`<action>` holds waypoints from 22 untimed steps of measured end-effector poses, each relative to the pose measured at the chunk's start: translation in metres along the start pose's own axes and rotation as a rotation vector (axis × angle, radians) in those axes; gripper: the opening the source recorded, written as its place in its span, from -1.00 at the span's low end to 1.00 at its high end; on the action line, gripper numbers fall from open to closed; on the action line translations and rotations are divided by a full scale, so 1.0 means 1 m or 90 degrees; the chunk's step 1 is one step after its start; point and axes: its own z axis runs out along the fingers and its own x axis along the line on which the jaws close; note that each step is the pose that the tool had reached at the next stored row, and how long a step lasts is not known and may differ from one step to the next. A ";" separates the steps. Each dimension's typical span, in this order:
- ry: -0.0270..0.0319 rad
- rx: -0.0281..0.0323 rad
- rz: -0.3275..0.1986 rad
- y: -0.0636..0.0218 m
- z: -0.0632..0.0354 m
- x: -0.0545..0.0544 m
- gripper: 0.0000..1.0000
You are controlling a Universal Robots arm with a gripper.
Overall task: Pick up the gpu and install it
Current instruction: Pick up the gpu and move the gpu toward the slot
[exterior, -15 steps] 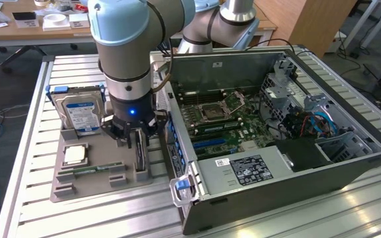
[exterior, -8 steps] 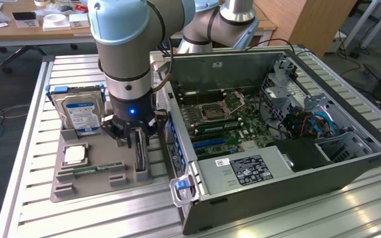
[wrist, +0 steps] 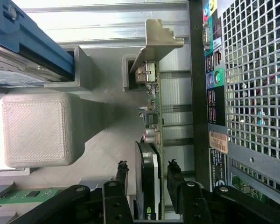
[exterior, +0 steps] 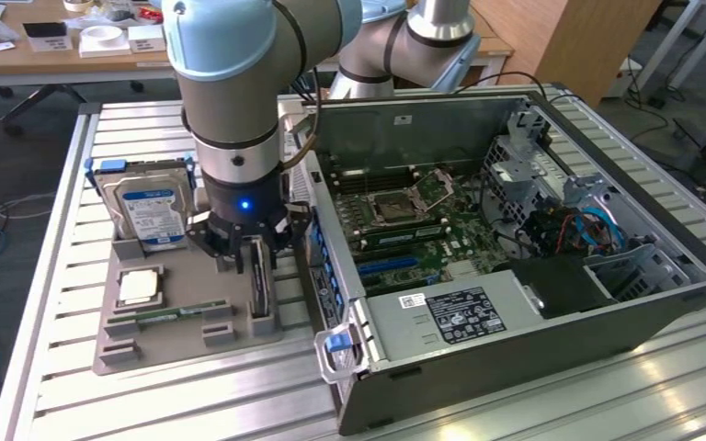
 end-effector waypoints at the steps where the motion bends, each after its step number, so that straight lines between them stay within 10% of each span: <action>1: 0.0001 0.0001 0.000 0.0000 -0.0004 0.000 -0.05; 22: 0.0000 0.0000 0.000 0.0003 -0.0058 0.000 -0.05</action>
